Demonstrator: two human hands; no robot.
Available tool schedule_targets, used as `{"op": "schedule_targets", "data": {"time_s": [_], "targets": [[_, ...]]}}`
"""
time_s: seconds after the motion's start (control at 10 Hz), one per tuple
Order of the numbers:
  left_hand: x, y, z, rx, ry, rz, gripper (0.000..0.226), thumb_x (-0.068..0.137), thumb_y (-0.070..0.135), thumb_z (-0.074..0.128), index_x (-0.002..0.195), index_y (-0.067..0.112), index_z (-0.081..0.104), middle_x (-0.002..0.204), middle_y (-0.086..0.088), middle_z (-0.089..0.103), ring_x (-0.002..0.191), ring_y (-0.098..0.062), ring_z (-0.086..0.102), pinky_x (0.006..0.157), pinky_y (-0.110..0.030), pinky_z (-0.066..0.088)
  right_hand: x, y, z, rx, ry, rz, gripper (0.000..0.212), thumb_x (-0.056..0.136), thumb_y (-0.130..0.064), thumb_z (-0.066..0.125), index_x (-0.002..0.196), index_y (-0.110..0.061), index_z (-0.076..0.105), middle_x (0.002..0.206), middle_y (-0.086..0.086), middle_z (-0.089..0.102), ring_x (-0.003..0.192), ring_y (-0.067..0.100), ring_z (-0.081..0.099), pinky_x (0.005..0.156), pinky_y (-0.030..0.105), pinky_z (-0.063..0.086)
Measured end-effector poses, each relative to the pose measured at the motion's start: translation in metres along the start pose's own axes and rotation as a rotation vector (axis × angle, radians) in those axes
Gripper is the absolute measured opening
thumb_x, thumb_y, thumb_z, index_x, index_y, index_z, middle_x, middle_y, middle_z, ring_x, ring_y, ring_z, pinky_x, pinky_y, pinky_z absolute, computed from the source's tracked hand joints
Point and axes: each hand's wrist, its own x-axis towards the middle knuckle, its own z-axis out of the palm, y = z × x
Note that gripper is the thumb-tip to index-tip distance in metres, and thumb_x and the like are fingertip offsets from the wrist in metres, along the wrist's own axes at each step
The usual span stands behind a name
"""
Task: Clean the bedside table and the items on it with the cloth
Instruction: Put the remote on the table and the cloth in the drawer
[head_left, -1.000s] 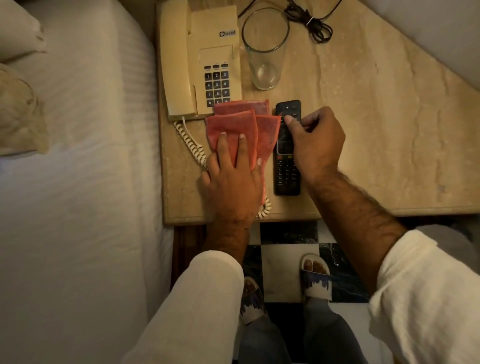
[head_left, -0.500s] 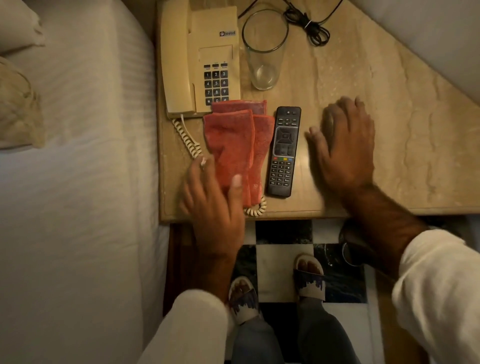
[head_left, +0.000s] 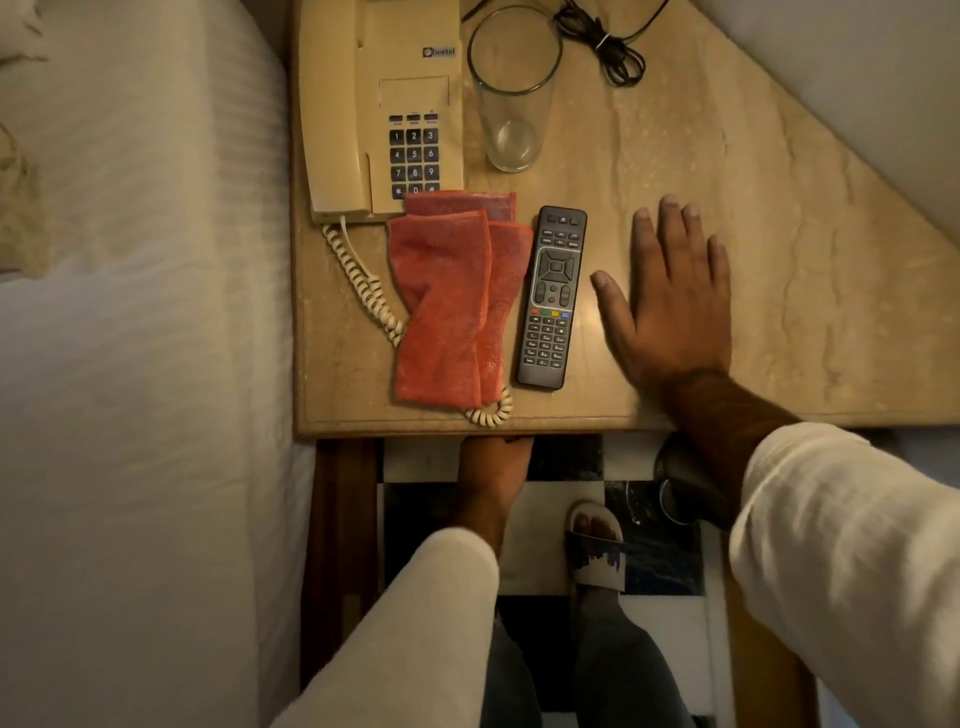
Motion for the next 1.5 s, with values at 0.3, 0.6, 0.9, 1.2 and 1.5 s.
{"op": "schedule_targets", "data": {"time_s": [0.3, 0.6, 0.9, 1.2, 1.5], "targets": [[0.023, -0.012, 0.026, -0.150, 0.073, -0.118, 0.048, 0.114, 0.018, 0.038, 0.161, 0.008, 0.038, 0.168, -0.012, 0.039, 0.155, -0.030, 0.037, 0.122, -0.027, 0.028, 0.000, 0.000, 0.001, -0.001, 0.021, 0.004, 0.074, 0.108, -0.060, 0.031, 0.168, -0.016, 0.024, 0.177, 0.010, 0.017, 0.165, 0.028, 0.012, 0.133, 0.052, 0.011], [-0.027, -0.055, 0.036, 0.190, 0.026, -0.148, 0.043, 0.113, 0.036, 0.040, 0.124, 0.004, 0.067, 0.136, -0.020, 0.067, 0.128, -0.037, 0.062, 0.103, -0.035, 0.045, -0.001, -0.001, 0.001, -0.006, 0.025, 0.010, 0.075, 0.108, -0.061, 0.030, 0.168, -0.017, 0.024, 0.178, 0.010, 0.016, 0.166, 0.027, 0.012, 0.133, 0.052, 0.010], [-0.076, -0.051, 0.011, 0.386, -0.239, -0.275, 0.042, 0.112, 0.033, 0.045, 0.146, 0.009, 0.056, 0.153, -0.016, 0.055, 0.142, -0.034, 0.051, 0.113, -0.036, 0.042, -0.001, -0.001, 0.001, 0.004, 0.030, 0.013, 0.075, 0.108, -0.060, 0.031, 0.168, -0.016, 0.025, 0.177, 0.010, 0.018, 0.165, 0.028, 0.012, 0.133, 0.052, 0.010], [-0.073, 0.088, -0.124, 0.285, 0.191, 0.257, 0.020, 0.105, 0.042, 0.058, 0.097, 0.028, 0.070, 0.083, 0.012, 0.072, 0.072, 0.000, 0.065, 0.062, -0.015, 0.045, -0.001, -0.002, 0.000, 0.010, 0.027, 0.011, 0.074, 0.108, -0.060, 0.033, 0.168, -0.016, 0.025, 0.177, 0.010, 0.018, 0.165, 0.028, 0.013, 0.133, 0.052, 0.011], [-0.028, 0.114, -0.124, 0.438, 0.442, 0.062, 0.063, 0.092, 0.053, 0.075, 0.134, 0.008, 0.059, 0.129, -0.013, 0.068, 0.118, -0.034, 0.067, 0.079, -0.035, 0.045, -0.001, -0.002, -0.001, 0.014, 0.027, 0.012, 0.074, 0.108, -0.059, 0.033, 0.168, -0.016, 0.025, 0.177, 0.010, 0.018, 0.165, 0.028, 0.013, 0.133, 0.052, 0.010]]}}
